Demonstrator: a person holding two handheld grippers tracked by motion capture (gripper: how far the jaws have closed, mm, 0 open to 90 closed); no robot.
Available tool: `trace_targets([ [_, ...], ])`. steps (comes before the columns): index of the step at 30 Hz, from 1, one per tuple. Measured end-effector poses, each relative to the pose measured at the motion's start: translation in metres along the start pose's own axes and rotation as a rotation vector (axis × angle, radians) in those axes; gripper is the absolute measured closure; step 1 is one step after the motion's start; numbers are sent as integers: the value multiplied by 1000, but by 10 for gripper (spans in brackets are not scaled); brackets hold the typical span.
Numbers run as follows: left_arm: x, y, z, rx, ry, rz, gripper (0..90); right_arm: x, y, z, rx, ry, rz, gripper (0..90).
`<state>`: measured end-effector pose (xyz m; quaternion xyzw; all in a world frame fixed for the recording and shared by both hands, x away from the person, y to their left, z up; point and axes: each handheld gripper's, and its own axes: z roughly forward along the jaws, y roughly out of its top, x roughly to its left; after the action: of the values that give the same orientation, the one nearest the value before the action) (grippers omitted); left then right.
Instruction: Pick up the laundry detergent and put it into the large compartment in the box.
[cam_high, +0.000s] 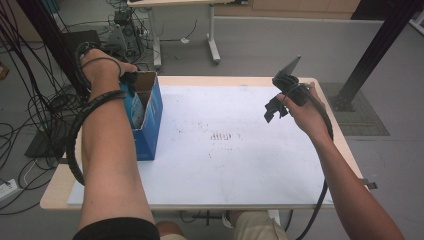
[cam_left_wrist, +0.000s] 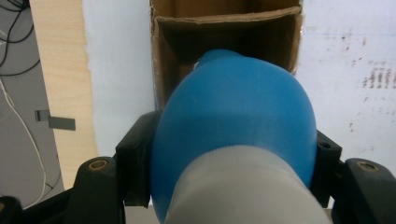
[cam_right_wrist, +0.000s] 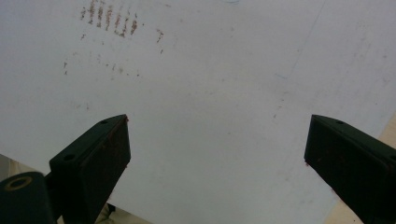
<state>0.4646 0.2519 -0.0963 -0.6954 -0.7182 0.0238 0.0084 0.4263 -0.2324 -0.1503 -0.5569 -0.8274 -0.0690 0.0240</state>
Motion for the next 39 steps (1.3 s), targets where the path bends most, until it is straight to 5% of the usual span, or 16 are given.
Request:
trace_targets([
  [16,2,-1,45,4,-12,-10,360,0,1,5,12,0,1,73],
  [39,-4,3,73,32,-10,2,360,-2,1,9,18,1,-2,73],
])
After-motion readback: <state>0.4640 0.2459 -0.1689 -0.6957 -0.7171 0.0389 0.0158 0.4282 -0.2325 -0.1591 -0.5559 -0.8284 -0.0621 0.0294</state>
